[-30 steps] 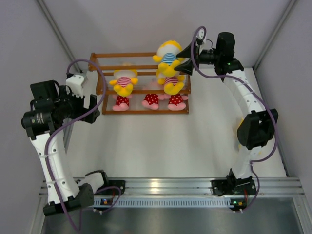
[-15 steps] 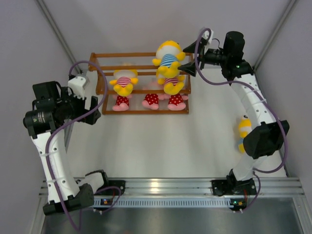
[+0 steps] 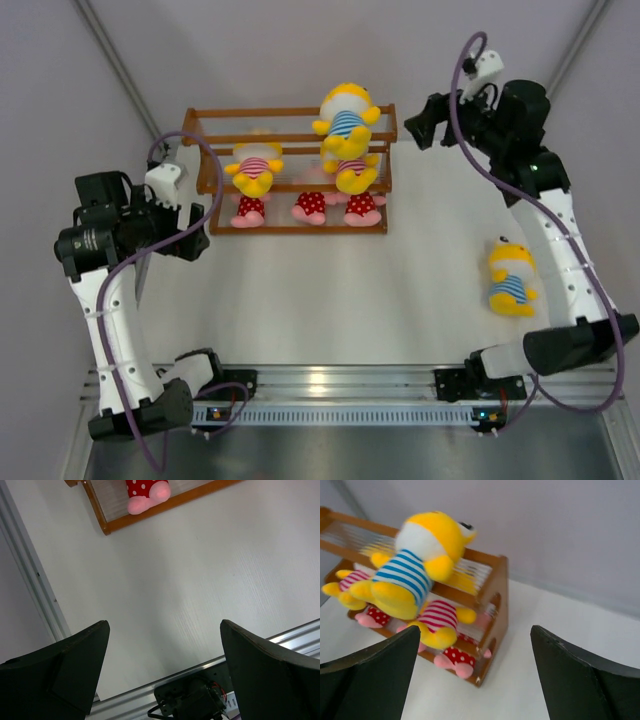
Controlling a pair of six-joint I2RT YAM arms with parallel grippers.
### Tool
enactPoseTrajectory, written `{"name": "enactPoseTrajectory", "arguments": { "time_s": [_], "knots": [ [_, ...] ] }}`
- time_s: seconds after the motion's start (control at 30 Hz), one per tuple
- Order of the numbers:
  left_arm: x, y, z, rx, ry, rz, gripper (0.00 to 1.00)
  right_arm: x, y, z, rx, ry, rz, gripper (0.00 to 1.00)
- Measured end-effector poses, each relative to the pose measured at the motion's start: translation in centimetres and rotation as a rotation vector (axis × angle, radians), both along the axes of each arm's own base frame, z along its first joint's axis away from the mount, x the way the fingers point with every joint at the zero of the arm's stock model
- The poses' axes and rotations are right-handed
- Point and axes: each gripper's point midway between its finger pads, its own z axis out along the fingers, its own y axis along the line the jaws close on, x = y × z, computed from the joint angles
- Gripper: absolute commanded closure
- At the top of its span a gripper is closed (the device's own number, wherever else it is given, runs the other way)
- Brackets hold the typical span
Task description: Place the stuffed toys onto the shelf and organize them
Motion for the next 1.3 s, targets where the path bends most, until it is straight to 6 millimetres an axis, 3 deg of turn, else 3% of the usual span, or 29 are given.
{"name": "enactPoseTrajectory", "arguments": {
  "time_s": [0.1,0.13,0.2,0.3,0.37,0.43,0.53,0.63,0.77,0.8,0.9,1.0,1.1,1.2,1.3],
  "knots": [
    [-0.1,0.0,-0.8,0.001,0.024,-0.005,0.02,-2.6,-6.4,-1.6,0.079,0.104,-0.315,0.05],
    [-0.1,0.1,-1.0,0.003,0.027,-0.007,0.02,-3.1,-8.5,-2.8,0.101,0.140,-0.405,0.04],
    [-0.1,0.2,-1.2,0.010,0.030,-0.009,0.02,-3.7,-14.9,-6.7,0.147,0.237,-0.647,0.03],
    [-0.1,0.2,-1.3,0.019,0.032,-0.015,0.03,-5.4,-24.4,-15.7,0.173,0.438,-1.029,0.02],
    [-0.1,0.1,-1.5,0.019,0.039,-0.022,0.05,-7.3,-28.3,-22.9,0.146,0.631,-1.210,0.02],
    [-0.3,-0.2,-2.2,0.012,0.056,-0.034,0.09,-9.7,-30.2,-28.4,0.115,0.790,-1.321,0.05],
    [-0.8,-1.1,-3.7,-0.018,0.101,-0.064,0.14,-12.5,-30.5,-32.5,0.071,0.926,-1.382,0.06],
    [-1.5,-2.4,-5.7,-0.048,0.161,-0.115,0.14,-12.8,-30.5,-33.3,0.060,0.947,-1.384,0.14],
    [-2.3,-4.0,-7.6,-0.060,0.224,-0.190,0.15,-12.0,-29.9,-34.8,0.066,0.982,-1.328,0.48],
    [-2.5,-4.4,-7.8,-0.062,0.232,-0.208,0.15,-11.9,-29.6,-35.4,0.071,0.994,-1.310,0.68],
    [-3.0,-5.7,-8.5,-0.070,0.251,-0.277,0.19,-11.7,-28.7,-36.3,0.099,1.008,-1.260,1.00],
    [-3.9,-7.7,-8.9,-0.072,0.266,-0.385,0.19,-11.9,-27.5,-35.9,0.143,0.997,-1.218,1.00],
    [-4.7,-10.0,-9.1,-0.048,0.253,-0.513,0.18,-12.5,-25.2,-34.1,0.180,0.971,-1.169,1.00],
    [-5.3,-12.4,-9.1,0.006,0.222,-0.633,0.23,-12.5,-21.5,-31.4,0.203,0.911,-1.080,1.00],
    [-5.7,-15.3,-9.9,0.078,0.221,-0.772,0.21,-12.3,-16.4,-28.7,0.267,0.863,-0.949,1.00]
  ]
}}
